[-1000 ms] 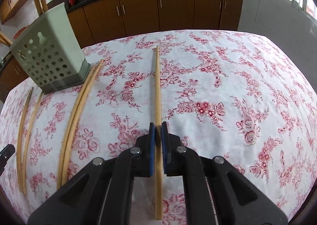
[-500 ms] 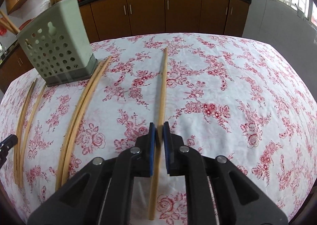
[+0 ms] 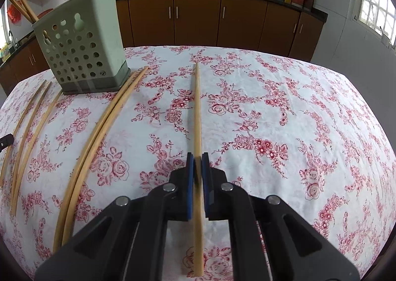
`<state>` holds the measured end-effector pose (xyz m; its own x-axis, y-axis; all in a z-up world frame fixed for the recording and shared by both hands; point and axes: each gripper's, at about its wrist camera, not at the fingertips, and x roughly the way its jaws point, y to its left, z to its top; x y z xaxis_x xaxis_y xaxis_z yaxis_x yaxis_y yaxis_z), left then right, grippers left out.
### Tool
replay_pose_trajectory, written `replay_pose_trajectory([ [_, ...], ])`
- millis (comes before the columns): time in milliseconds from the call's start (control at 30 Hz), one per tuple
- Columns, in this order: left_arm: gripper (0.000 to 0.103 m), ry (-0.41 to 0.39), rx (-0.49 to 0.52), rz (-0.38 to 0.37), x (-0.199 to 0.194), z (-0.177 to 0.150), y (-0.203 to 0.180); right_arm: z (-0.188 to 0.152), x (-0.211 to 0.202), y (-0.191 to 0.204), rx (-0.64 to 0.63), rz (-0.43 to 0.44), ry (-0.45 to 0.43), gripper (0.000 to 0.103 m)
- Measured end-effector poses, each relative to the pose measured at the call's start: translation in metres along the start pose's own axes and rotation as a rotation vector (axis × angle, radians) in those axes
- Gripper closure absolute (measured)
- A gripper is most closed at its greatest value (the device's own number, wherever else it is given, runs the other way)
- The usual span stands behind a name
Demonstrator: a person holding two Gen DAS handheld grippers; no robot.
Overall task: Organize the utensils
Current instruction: 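Close the left tool on a bamboo chopstick lying on the cloth, then lift both held chopsticks and carry them toward the green holder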
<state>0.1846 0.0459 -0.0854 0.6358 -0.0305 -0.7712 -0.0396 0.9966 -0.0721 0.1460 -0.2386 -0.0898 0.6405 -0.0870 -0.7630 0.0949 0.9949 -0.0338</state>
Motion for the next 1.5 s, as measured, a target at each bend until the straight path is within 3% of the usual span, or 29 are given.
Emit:
replay_pose_trajectory([
  [833,0.093,-0.001,-0.020,-0.029,-0.003,-0.002,0.004,0.000,0.000,-0.003,0.031,0.023,0.003,0.093],
  [1000,0.093,0.005,0.051,-0.017,-0.004,-0.004,-0.003,-0.006,-0.004,-0.005,0.036,0.026,0.004,0.093],
  [1333,0.093,0.009,0.087,-0.044,-0.017,-0.019,-0.002,-0.018,-0.015,-0.006,0.030,0.028,0.005,0.093],
  [1500,0.095,0.016,0.118,-0.019,-0.019,-0.021,-0.005,-0.019,-0.019,-0.007,0.037,0.035,0.008,0.095],
])
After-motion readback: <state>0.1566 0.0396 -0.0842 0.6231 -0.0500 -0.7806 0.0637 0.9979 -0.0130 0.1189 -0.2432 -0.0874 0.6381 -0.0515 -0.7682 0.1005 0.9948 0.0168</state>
